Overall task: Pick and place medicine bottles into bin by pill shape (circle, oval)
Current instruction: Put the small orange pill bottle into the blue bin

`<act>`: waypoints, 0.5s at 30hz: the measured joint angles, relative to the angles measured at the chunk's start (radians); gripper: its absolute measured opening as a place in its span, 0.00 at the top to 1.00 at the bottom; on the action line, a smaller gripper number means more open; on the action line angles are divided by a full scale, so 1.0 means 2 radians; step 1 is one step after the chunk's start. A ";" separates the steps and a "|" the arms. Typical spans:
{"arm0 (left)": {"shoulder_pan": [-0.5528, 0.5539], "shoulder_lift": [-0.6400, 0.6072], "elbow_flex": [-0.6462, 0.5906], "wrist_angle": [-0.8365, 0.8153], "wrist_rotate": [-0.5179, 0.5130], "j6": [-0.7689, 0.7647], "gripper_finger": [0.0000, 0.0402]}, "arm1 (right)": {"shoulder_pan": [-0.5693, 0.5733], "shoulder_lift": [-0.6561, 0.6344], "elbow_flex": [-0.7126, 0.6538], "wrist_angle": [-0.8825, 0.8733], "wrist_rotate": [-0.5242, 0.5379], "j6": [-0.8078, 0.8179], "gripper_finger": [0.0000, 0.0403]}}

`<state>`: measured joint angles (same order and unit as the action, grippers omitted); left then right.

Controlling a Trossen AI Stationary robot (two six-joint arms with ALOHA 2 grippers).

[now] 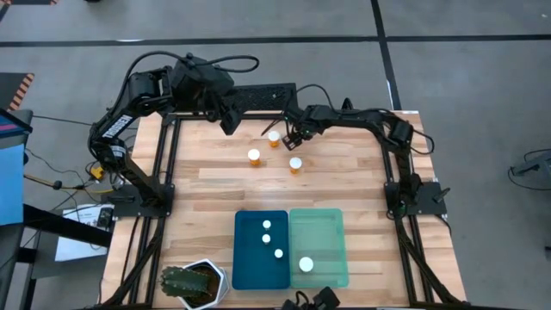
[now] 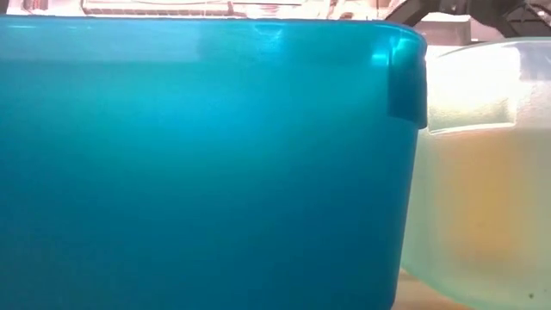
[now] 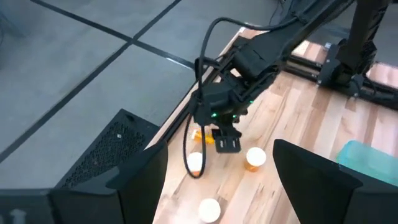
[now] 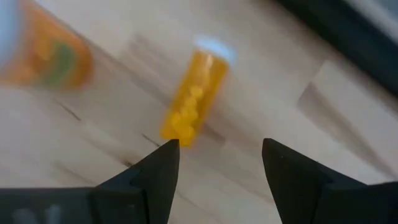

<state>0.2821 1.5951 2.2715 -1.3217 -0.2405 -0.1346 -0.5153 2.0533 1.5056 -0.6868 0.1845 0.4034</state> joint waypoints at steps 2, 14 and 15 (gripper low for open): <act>0.000 0.000 0.000 -0.005 0.000 0.003 0.29 | -0.004 0.009 0.000 0.007 -0.008 0.000 0.41; 0.000 0.000 0.000 -0.007 -0.001 0.004 0.29 | -0.009 0.035 0.011 0.020 -0.023 -0.002 0.40; 0.000 0.000 0.000 -0.007 -0.001 0.004 0.29 | -0.009 0.035 0.011 0.019 -0.023 -0.006 0.40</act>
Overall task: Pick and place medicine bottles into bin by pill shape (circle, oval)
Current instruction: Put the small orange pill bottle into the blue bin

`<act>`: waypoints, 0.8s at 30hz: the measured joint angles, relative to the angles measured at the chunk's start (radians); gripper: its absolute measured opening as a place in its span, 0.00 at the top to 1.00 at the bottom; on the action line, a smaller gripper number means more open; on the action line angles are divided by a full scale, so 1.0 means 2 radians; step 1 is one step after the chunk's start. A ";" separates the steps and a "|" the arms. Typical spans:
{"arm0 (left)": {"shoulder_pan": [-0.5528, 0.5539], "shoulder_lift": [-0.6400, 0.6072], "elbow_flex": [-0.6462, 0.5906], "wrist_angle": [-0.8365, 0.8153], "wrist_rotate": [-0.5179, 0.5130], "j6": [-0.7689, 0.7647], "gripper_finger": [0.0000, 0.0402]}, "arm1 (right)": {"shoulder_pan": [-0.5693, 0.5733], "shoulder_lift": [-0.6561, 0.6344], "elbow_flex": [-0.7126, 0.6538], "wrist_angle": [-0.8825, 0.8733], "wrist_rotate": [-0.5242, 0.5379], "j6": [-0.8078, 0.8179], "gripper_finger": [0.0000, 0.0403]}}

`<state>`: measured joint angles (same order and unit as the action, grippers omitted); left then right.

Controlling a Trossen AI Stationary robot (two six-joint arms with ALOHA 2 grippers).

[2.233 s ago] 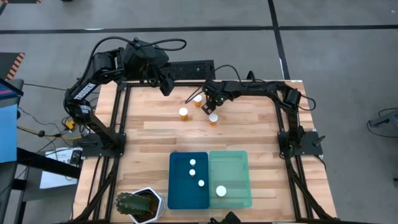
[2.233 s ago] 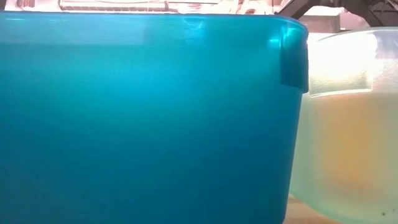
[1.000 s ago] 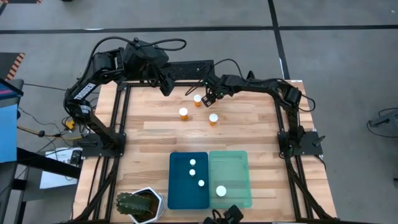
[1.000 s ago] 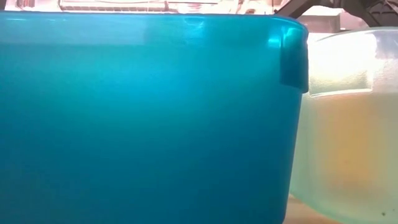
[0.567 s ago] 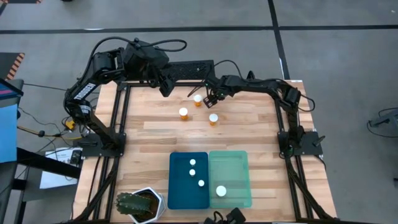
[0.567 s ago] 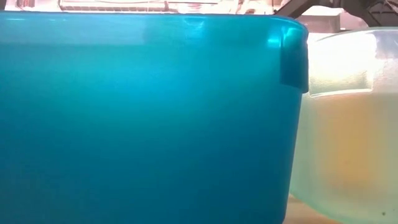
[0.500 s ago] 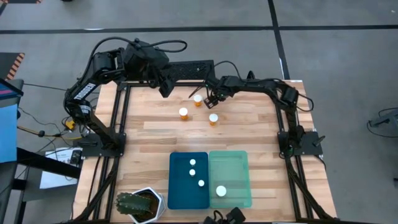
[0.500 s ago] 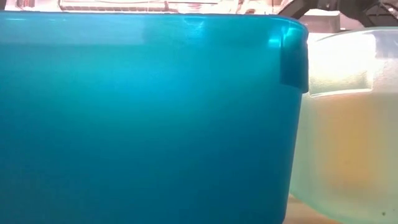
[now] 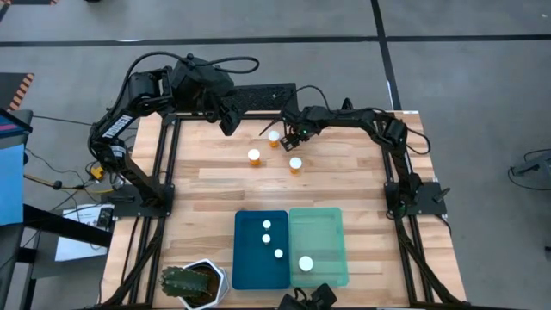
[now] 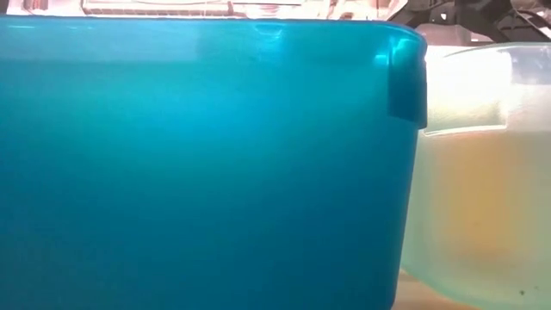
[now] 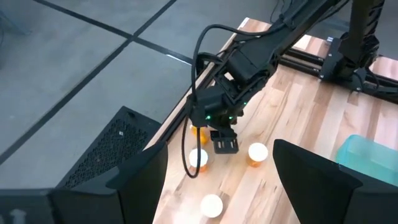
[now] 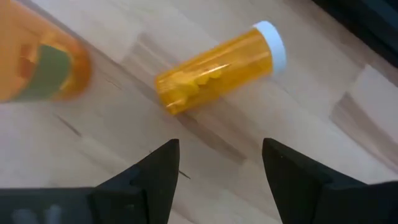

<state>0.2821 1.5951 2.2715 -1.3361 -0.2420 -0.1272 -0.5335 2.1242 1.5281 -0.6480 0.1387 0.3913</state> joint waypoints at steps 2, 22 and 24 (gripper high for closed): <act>0.000 0.000 0.000 0.000 0.000 0.000 0.29 | 0.000 0.000 0.000 0.003 -0.001 -0.007 0.40; 0.082 0.013 -0.141 0.162 0.103 -0.004 0.29 | 0.006 -0.181 0.052 -0.142 -0.029 -0.116 0.41; 0.101 0.013 -0.188 0.236 0.125 -0.005 0.29 | -0.004 -0.218 0.052 -0.169 -0.027 -0.116 0.41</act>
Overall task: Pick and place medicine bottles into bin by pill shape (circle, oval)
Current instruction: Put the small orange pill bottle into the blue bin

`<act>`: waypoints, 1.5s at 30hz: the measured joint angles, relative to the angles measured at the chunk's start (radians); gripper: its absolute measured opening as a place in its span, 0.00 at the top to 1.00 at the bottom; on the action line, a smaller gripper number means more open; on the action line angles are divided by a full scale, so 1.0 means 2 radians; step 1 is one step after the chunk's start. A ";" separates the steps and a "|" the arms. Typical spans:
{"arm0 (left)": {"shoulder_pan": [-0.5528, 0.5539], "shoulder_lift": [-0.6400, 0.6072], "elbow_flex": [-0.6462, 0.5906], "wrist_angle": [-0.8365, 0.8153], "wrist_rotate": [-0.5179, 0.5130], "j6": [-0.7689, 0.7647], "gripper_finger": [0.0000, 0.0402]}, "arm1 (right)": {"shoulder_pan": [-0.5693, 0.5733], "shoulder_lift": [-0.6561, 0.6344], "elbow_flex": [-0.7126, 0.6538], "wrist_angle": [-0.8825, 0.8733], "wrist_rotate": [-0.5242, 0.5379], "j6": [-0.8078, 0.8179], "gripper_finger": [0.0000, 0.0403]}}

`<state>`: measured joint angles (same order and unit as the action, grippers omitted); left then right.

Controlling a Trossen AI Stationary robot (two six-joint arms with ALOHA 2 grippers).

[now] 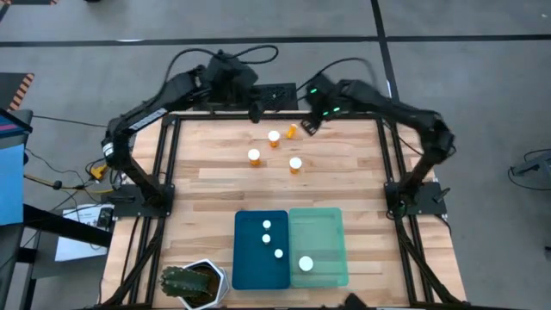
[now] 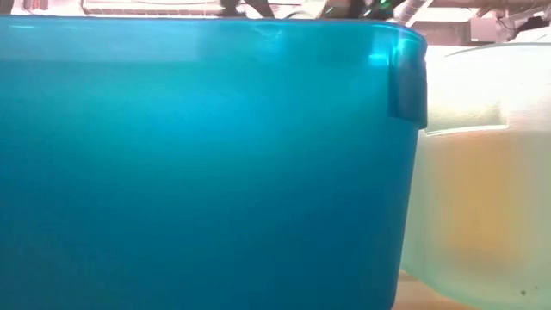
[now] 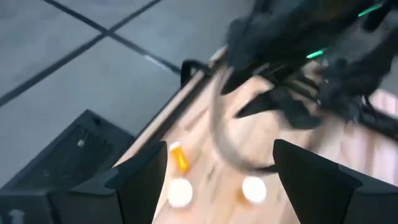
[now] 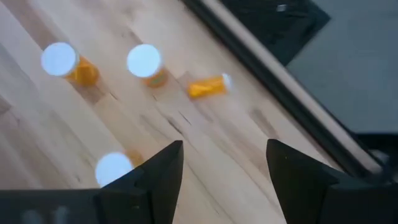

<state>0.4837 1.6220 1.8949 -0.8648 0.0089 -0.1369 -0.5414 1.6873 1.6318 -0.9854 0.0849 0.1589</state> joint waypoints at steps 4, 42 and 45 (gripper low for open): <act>0.027 0.002 -0.105 0.160 0.006 -0.042 0.29 | -0.013 -0.064 0.000 -0.043 0.003 0.007 0.41; 0.050 -0.222 -0.199 0.135 0.077 -0.203 0.29 | -0.058 0.310 0.252 -0.053 -0.110 -0.202 0.99; 0.050 -0.226 -0.199 0.119 0.077 -0.200 0.29 | -0.056 0.323 0.262 -0.062 -0.142 -0.196 0.99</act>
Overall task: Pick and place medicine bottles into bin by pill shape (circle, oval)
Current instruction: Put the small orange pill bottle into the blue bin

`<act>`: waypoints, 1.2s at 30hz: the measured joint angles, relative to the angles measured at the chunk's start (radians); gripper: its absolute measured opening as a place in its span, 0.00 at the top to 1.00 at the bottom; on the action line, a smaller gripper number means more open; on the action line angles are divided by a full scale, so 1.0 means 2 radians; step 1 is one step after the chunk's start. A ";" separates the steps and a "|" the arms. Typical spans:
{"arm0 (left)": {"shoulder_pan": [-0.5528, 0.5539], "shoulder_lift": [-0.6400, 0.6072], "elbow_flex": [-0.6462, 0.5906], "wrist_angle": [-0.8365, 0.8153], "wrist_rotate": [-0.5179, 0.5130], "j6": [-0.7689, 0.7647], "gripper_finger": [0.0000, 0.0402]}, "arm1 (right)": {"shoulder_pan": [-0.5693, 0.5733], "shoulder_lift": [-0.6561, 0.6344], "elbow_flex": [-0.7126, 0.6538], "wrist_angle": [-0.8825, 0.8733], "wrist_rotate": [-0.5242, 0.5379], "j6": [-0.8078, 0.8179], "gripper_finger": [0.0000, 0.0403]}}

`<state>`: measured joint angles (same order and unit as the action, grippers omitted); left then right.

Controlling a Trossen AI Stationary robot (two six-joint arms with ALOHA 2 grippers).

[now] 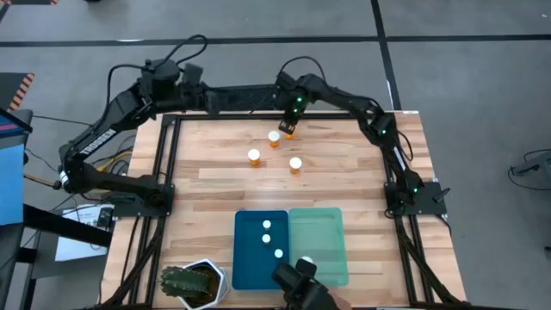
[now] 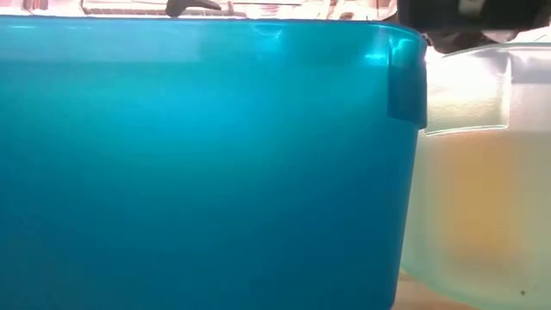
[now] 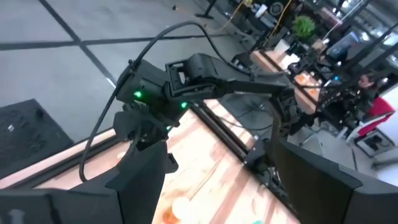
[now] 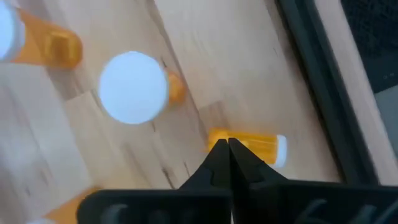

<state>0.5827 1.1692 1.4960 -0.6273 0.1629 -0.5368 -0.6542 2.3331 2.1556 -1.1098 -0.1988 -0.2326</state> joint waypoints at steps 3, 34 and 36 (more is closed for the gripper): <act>0.000 0.001 0.000 -0.016 0.000 0.007 0.29 | -0.001 0.006 0.000 -0.006 0.000 0.003 0.99; 0.000 0.002 -0.001 -0.081 0.002 0.032 0.29 | -0.102 -0.042 0.000 0.026 0.007 -0.402 1.00; 0.000 0.002 -0.001 -0.084 -0.002 0.035 0.29 | -0.104 -0.039 0.002 0.025 0.007 -0.428 1.00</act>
<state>0.5827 1.1728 1.4944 -0.7946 0.1587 -0.4664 -0.8627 2.2558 2.1596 -1.0605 -0.1850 -1.0881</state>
